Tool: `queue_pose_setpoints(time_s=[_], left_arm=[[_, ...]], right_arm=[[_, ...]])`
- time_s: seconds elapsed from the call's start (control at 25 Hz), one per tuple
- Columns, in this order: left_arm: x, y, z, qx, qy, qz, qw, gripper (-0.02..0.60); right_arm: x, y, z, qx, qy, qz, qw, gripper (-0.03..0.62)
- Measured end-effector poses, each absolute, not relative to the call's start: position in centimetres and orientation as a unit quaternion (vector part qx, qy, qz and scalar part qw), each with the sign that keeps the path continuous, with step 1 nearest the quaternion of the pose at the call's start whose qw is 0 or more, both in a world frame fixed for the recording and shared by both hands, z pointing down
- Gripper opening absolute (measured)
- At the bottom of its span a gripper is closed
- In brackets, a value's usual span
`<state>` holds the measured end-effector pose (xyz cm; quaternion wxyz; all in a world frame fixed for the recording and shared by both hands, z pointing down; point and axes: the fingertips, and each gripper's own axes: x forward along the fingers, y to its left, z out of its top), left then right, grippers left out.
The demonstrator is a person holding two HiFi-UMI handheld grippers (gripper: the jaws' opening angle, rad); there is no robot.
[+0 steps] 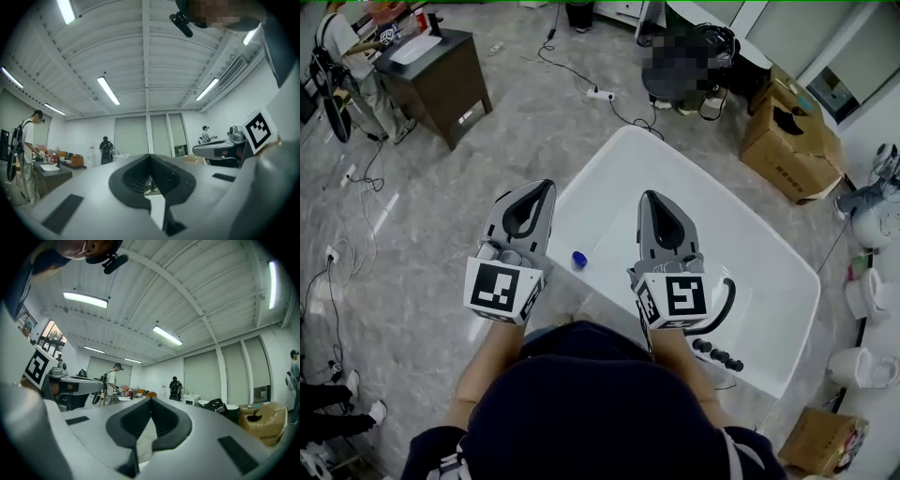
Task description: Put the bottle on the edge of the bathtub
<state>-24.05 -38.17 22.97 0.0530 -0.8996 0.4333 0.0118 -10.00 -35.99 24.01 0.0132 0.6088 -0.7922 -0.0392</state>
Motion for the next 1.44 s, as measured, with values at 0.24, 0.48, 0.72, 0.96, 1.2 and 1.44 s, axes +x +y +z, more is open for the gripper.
queue_pose_setpoints(time_s=[0.24,0.48,0.72,0.96,1.2,1.44], left_arm=[[-24.0,-38.4,21.0,-0.893,0.444,0.021,0.063,0.021],[-24.1,-38.9,21.8,-0.894,0.444,0.016,0.056,0.021],[-24.3,-38.8,22.0,-0.895,0.444,0.011,0.053,0.021],[-24.2,-38.6,22.3,-0.896,0.442,0.008,0.050,0.021],[-23.8,-37.8,22.2,-0.897,0.438,0.008,0.056,0.021],[-23.4,-37.1,22.5,-0.896,0.439,0.004,0.060,0.021]], right_arm=[[-10.2,-36.2,21.5,0.606,-0.793,-0.066,0.014,0.028],[-10.9,-36.8,22.7,0.597,-0.800,-0.056,0.021,0.026],[-11.4,-36.9,22.9,0.591,-0.805,-0.050,0.019,0.026],[-11.5,-36.8,23.2,0.586,-0.809,-0.041,0.017,0.026],[-11.4,-36.1,23.2,0.583,-0.812,-0.040,0.012,0.026],[-10.8,-35.5,23.6,0.580,-0.814,-0.040,0.011,0.026]])
